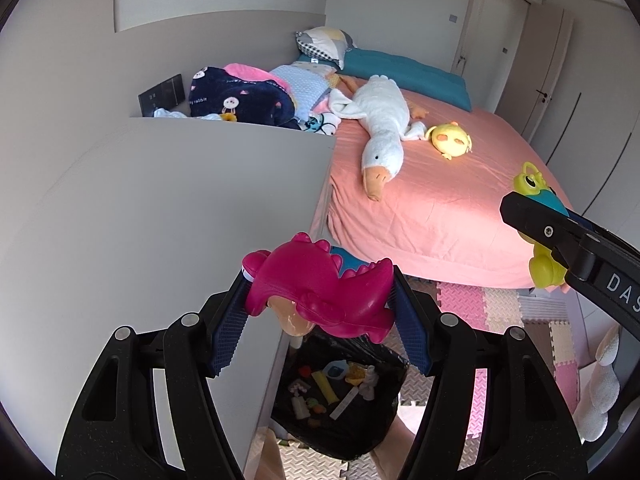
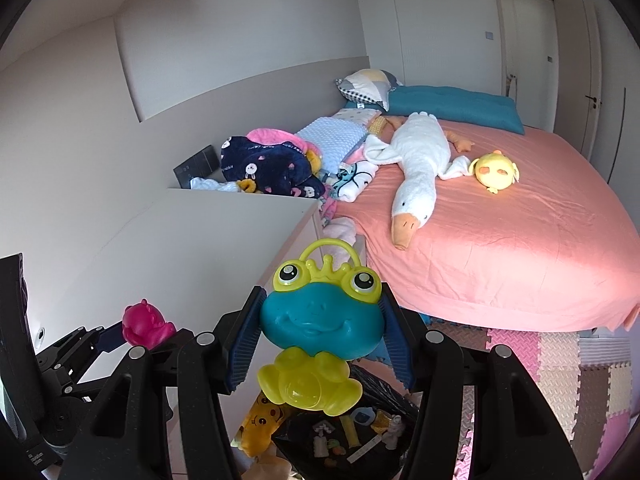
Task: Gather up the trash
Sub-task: 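Carry the pink dinosaur and frog toy over the black bin, then open both tools over the black bin to drop both toys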
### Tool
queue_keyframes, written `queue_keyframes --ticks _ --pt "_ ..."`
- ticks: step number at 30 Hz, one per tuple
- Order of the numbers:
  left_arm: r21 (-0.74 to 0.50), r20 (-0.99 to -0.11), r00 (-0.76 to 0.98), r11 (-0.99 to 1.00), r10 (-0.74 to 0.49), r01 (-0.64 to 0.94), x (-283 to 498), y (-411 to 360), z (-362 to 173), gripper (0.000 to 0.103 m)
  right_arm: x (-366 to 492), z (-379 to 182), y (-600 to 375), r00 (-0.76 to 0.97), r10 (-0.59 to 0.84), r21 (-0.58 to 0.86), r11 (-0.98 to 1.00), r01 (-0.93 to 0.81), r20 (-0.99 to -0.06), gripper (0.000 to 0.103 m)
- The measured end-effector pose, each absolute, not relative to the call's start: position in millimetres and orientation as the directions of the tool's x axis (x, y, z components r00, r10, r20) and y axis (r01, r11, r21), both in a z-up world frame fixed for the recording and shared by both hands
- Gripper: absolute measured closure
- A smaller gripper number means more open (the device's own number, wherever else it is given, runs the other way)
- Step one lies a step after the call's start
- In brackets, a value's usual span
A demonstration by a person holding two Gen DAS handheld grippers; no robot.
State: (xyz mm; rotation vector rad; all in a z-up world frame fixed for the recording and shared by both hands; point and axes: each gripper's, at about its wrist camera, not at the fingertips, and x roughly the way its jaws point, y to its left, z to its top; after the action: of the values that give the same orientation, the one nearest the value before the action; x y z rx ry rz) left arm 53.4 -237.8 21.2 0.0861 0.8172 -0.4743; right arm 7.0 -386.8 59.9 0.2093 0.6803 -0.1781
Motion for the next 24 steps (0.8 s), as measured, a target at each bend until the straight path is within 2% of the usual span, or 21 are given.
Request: queue_keyframes --ticks 13,24 --pt "-0.108 -0.733 0.530 0.842 -0.426 0.528 40 -269 13 0.039 -10 53 -419 0.745 -0.138 0.156 0.938 0.310 -0.652 0.046" --pt "-0.100 -0.741 0.525 0.843 -0.418 0.529 39 -271 11 0.039 -7 48 -420 0.737 -0.138 0.159 0.935 0.318 -0.662 0.046"
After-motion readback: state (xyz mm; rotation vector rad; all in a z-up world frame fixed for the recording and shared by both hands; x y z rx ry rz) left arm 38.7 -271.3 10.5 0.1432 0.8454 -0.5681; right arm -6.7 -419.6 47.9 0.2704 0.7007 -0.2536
